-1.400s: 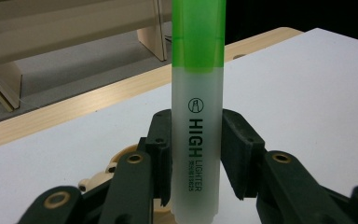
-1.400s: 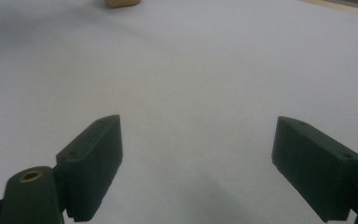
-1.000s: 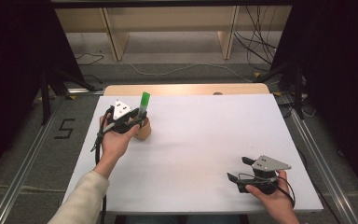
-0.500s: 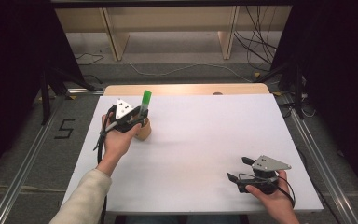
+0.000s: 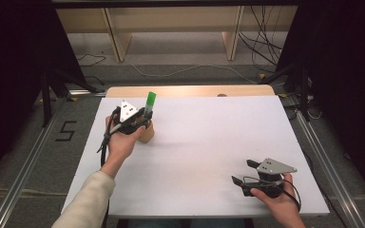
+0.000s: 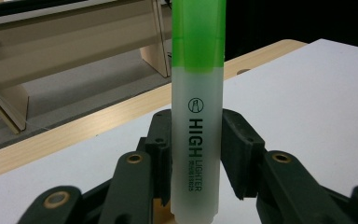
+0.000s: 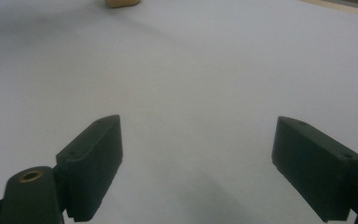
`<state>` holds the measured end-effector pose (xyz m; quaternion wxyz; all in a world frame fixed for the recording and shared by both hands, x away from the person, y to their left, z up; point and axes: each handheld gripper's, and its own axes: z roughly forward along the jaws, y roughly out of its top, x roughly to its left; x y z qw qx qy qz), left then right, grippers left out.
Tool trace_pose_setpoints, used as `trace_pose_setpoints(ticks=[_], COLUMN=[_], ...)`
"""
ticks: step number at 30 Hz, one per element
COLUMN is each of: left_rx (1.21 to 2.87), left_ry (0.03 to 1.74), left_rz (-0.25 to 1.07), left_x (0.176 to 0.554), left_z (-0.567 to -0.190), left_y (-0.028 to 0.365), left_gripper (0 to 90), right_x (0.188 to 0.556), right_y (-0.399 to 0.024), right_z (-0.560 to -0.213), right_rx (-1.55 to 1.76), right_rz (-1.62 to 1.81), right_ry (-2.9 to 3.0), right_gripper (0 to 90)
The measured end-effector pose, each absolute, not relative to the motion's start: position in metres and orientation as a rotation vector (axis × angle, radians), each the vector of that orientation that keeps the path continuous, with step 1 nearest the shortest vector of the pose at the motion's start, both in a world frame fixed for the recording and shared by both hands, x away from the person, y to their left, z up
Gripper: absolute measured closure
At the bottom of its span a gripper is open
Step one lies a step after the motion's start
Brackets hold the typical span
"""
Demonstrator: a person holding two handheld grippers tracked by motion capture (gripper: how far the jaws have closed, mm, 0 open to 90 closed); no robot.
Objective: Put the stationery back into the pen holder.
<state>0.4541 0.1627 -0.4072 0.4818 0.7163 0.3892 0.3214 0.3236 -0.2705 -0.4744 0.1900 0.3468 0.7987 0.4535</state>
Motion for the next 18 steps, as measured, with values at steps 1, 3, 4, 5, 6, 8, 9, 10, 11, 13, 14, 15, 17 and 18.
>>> trace_pose_setpoints(ticks=[1,3,4,5,6,8,9,10,11,13,14,15,17,18], left_rx=[1.746,1.753,1.749,1.747,1.750,1.751,1.755,1.760,1.757,1.758,1.760,1.764,1.763,1.767], left_ry=[0.948,0.943,0.942,0.942,0.942,0.940,0.938,0.935,0.936,0.936,0.933,0.930,0.925,0.923], left_rz=[0.785,0.785,0.783,0.783,0.784,0.784,0.786,0.788,0.788,0.791,0.789,0.791,0.791,0.790], left_x=[0.4545,0.4550,0.4552,0.4555,0.4557,0.4564,0.4566,0.4568,0.4571,0.4575,0.4577,0.4578,0.4581,0.4581], left_z=[-0.4080,-0.4096,-0.4106,-0.4113,-0.4118,-0.4130,-0.4135,-0.4141,-0.4149,-0.4161,-0.4166,-0.4170,-0.4176,-0.4178], left_y=[0.1627,0.1632,0.1630,0.1629,0.1630,0.1632,0.1636,0.1641,0.1641,0.1644,0.1643,0.1645,0.1640,0.1640], left_gripper=[66.3,66.2,66.3,66.3,66.2,66.2,66.3,66.2,66.2,66.2,66.3,66.3,66.2,66.2], right_x=[0.3237,0.3236,0.3234,0.3236,0.3235,0.3237,0.3235,0.3234,0.3234,0.3236,0.3237,0.3235,0.3236,0.3236], right_y=[-0.2705,-0.2704,-0.2705,-0.2704,-0.2704,-0.2704,-0.2705,-0.2705,-0.2705,-0.2705,-0.2704,-0.2704,-0.2703,-0.2703], right_z=[-0.4745,-0.4745,-0.4743,-0.4745,-0.4745,-0.4746,-0.4744,-0.4744,-0.4744,-0.4744,-0.4745,-0.4745,-0.4746,-0.4746], right_rx=[0.974,0.976,0.978,0.974,0.976,0.974,0.977,0.977,0.978,0.975,0.975,0.975,0.975,0.975], right_rz=[1.278,1.278,1.274,1.278,1.278,1.278,1.274,1.274,1.274,1.274,1.278,1.278,1.278,1.278], right_ry=[2.244,2.245,2.246,2.244,2.245,2.245,2.245,2.246,2.246,2.245,2.245,2.245,2.246,2.246], right_gripper=[17.0,17.0,17.0,17.0,17.0,17.0,17.0,17.0,17.0,17.0,17.0,17.0,17.0,17.0])
